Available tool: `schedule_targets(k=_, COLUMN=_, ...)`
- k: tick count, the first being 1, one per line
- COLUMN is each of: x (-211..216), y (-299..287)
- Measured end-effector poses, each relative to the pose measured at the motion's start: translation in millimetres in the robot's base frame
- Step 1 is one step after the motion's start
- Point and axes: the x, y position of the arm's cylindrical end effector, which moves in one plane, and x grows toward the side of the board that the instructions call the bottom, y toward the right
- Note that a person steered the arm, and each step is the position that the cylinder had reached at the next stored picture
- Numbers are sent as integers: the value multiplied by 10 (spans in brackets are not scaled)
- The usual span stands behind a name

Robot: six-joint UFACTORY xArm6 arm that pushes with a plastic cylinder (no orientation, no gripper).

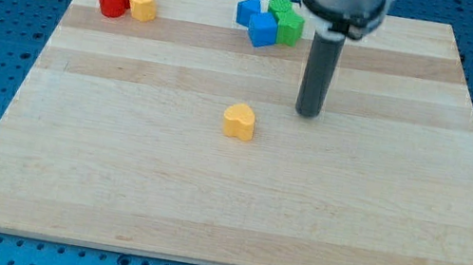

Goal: Place the yellow heart towards the bottom right of the yellow hexagon

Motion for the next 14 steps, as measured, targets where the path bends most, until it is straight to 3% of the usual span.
schedule_targets(k=1, x=372, y=-465)
schedule_targets(k=2, x=383, y=-1065)
schedule_targets(k=4, x=-60, y=-1500)
schedule_targets(k=6, x=-227, y=-1088)
schedule_targets(k=8, x=-540, y=-1660)
schedule_targets(k=12, x=-1070, y=-1546)
schedule_targets(k=14, x=-1446, y=-1781)
